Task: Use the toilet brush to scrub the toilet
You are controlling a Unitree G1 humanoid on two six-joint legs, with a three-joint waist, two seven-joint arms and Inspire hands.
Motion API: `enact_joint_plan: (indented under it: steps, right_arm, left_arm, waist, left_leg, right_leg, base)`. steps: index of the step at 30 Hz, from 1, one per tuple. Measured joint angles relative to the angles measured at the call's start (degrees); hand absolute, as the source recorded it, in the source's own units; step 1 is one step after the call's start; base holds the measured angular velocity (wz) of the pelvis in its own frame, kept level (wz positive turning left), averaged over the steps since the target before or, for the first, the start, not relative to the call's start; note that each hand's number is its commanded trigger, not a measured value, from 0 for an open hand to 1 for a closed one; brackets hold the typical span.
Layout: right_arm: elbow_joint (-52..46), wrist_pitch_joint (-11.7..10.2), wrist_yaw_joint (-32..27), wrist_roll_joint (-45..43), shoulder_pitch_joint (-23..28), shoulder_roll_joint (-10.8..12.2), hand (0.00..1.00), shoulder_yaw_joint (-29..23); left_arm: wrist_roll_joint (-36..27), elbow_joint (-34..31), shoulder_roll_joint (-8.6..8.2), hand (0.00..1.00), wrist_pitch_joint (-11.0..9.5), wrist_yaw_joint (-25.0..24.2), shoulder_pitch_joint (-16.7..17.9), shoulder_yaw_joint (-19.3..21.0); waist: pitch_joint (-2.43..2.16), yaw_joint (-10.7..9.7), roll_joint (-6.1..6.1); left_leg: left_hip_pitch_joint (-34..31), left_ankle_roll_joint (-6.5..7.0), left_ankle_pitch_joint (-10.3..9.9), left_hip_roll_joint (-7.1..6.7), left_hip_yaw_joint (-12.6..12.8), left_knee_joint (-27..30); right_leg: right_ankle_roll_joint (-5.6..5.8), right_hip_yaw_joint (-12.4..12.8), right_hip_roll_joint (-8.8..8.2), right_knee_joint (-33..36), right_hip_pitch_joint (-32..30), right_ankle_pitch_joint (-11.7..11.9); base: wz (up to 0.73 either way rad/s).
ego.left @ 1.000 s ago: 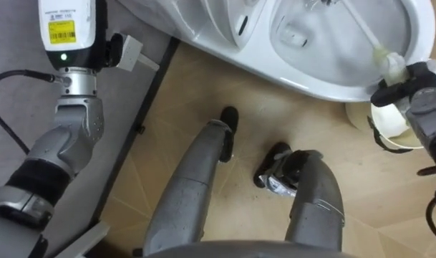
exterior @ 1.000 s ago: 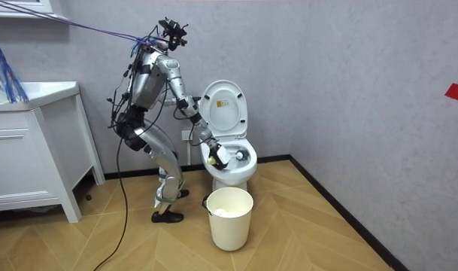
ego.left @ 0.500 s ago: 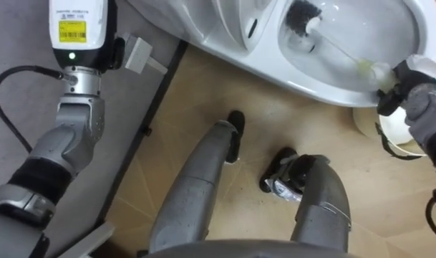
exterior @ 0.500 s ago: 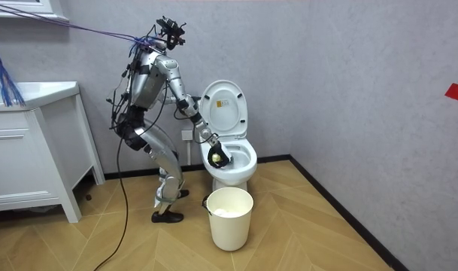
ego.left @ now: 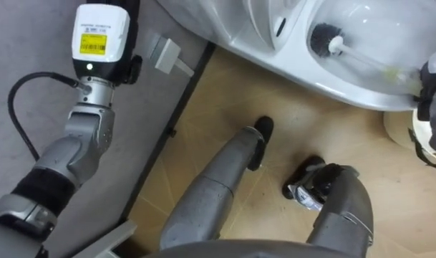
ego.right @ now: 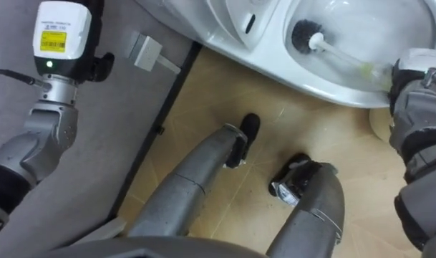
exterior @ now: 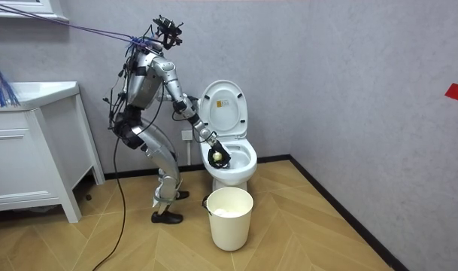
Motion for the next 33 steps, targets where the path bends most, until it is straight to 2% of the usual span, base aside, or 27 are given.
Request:
enact_joint_plan:
  steps: [2,4,6,7,11,13,15,16,17,18,19,20,23,26,30,31,33]
  right_arm:
    - [-0.71,-0.11,-1.08,-1.0,1.33,0.0,1.0,-0.08]
    - [-1.04,-0.21,-1.73,-1.02,2.23,0.0,1.0,-0.07]
    - [-1.71,-0.24,-2.07,-1.02,2.74,0.0,1.0,0.18]
    - [-1.92,-0.32,-2.41,-0.98,2.97,0.0,1.0,0.35]
    - [-1.29,-0.71,-3.22,2.53,2.85,-0.22,1.0,2.27]
    - [-0.11,-0.96,-3.47,10.5,1.68,-0.3,1.0,3.29]
    - [2.19,-2.14,-3.53,19.01,0.89,-0.17,1.0,3.12]
    - [3.79,-2.73,-3.44,25.87,0.21,0.53,1.0,2.19]
    - [4.56,-2.97,-3.45,29.61,-0.29,0.86,1.0,1.63]
    - [6.69,-3.51,-3.26,37.59,-1.68,1.62,1.0,-0.2]
    - [8.11,-4.41,-2.72,45.08,-2.04,1.9,1.0,-2.03]
    - [8.57,-4.97,-2.57,48.2,-2.2,1.83,1.0,-2.23]
    - [8.67,-7.98,-2.29,65.68,-1.77,1.63,1.0,-2.18]
    - [8.06,-10.01,-1.1,73.2,-0.47,1.85,1.0,-2.18]
    - [8.15,-10.08,-0.17,77.31,-0.21,3.32,1.0,-2.2]
    - [8.03,-10.02,-0.13,80.73,0.12,5.18,1.0,-2.66]
    - [7.42,-9.93,0.06,85.62,1.2,7.29,1.0,-4.99]
  left_arm:
    - [-1.5,0.0,0.0,0.0,-0.34,-0.45,1.04,-0.05]
    - [-3.18,-0.25,0.01,0.0,-0.67,-0.41,2.0,-0.05]
    - [-5.39,-0.51,0.01,0.0,-0.94,-0.41,3.12,-0.12]
    - [-6.84,-0.85,0.01,0.0,-1.28,-0.47,3.7,-0.16]
    - [-8.7,-1.37,0.0,0.0,-1.4,-1.38,4.0,-0.32]
    - [-8.82,-1.33,0.01,0.0,-1.36,-1.38,3.53,-0.33]
    - [-8.77,-1.91,0.02,0.0,-1.3,-1.37,3.3,-0.33]
    - [-8.59,-2.44,0.28,0.0,-1.29,-1.37,3.18,-0.21]
    - [-8.34,-2.55,0.46,0.0,-1.3,-1.36,3.09,-0.03]
    - [-7.7,-2.7,0.87,0.0,-1.28,-1.27,3.01,0.13]
    - [-7.44,-2.71,1.04,0.0,-1.3,-1.0,3.04,0.39]
    - [-7.38,-2.7,1.1,0.0,-1.35,-0.86,3.04,0.55]
    - [-7.87,-2.53,2.38,0.0,-1.27,1.06,3.0,0.57]
    - [-7.93,-1.93,2.44,0.0,-1.27,2.67,2.99,1.09]
    - [-9.8,-1.55,2.49,0.0,-1.36,3.42,2.56,1.3]
    - [-10.03,-1.46,2.51,0.0,-1.36,3.78,2.26,1.37]
    - [-10.05,-0.79,2.55,0.0,-1.37,4.91,2.21,1.84]
  waist:
    - [-0.03,-0.69,0.02]
    - [-0.28,-1.36,0.11]
    - [-0.43,-1.54,-0.07]
    - [-0.45,-1.23,-0.05]
    - [-0.45,-1.12,-0.04]
    - [-0.38,-1.07,-0.33]
    - [-0.35,-1.3,-1.18]
    - [-0.3,-1.1,-2.07]
    - [-0.21,-1.13,-2.53]
    - [-0.05,-1.46,-3.06]
    - [0.0,-1.52,-3.48]
    - [0.0,-1.48,-3.76]
    - [0.26,-2.15,-5.05]
    - [0.27,-2.8,-5.5]
    - [0.28,-3.79,-5.47]
    - [0.33,-3.93,-5.39]
    - [0.34,-4.52,-5.4]
  left_leg:
    - [0.74,0.07,0.39,0.02,0.32,-0.08]
    - [0.99,0.32,0.52,0.3,0.89,-0.12]
    - [1.24,1.28,0.42,0.87,1.77,-0.15]
    - [1.43,1.43,0.29,1.26,1.83,-0.12]
    - [1.78,1.47,0.3,1.57,1.6,-0.3]
    - [1.78,1.05,0.36,1.36,1.45,-0.91]
    - [1.94,0.9,0.46,1.16,1.21,-1.21]
    - [1.96,0.8,0.66,1.08,1.48,-1.75]
    - [1.84,0.77,0.73,1.08,1.59,-1.93]
    - [1.48,0.63,0.91,1.09,1.61,-2.05]
    - [1.13,0.56,0.96,1.13,1.62,-2.0]
    - [0.9,0.53,0.98,1.19,1.67,-1.92]
    - [-0.91,0.18,1.1,1.8,1.54,-1.4]
    - [-1.63,-0.16,1.34,2.06,1.4,-1.37]
    - [-2.39,-0.39,1.71,2.44,1.46,-1.68]
    - [-2.96,-0.34,2.05,2.79,1.86,-1.78]
    - [-3.83,-0.35,2.33,3.09,2.32,-1.71]
  right_leg:
    - [0.56,0.04,-0.12,0.02,0.7,0.12]
    - [1.02,0.14,-0.04,0.04,1.06,-0.12]
    - [1.3,0.51,0.33,-0.04,1.22,-0.32]
    - [1.29,0.54,0.95,-0.5,1.49,-0.31]
    - [1.32,0.4,1.53,-1.09,2.08,-0.3]
    - [1.17,0.36,1.27,-1.14,1.9,-0.37]
    - [1.13,0.53,1.01,-0.92,1.73,-0.43]
    - [1.09,1.02,0.88,-0.82,1.28,-0.47]
    - [1.06,1.33,0.93,-0.79,0.97,-0.45]
    - [1.03,1.51,1.0,-0.68,0.51,-0.42]
    - [0.97,1.54,1.2,-0.66,0.17,-0.43]
    - [0.93,1.57,1.32,-0.63,-0.08,-0.42]
    - [0.36,1.74,2.23,-0.48,-1.81,-0.19]
    - [0.02,1.64,2.52,-0.4,-2.49,-0.11]
    - [-0.91,1.64,2.73,-0.41,-3.41,-0.03]
    - [-1.1,1.66,2.75,-0.23,-4.08,0.08]
    - [-1.31,1.84,2.75,0.15,-5.12,0.19]
  base:
    - [0.0]
    - [0.09]
    - [-0.02]
    - [-0.11]
    - [-0.01]
    - [0.08]
    - [0.05]
    - [0.0]
    - [0.0]
    - [0.0]
    - [0.0]
    - [0.0]
    - [-0.03]
    - [0.0]
    - [0.0]
    - [0.0]
    - [-0.02]
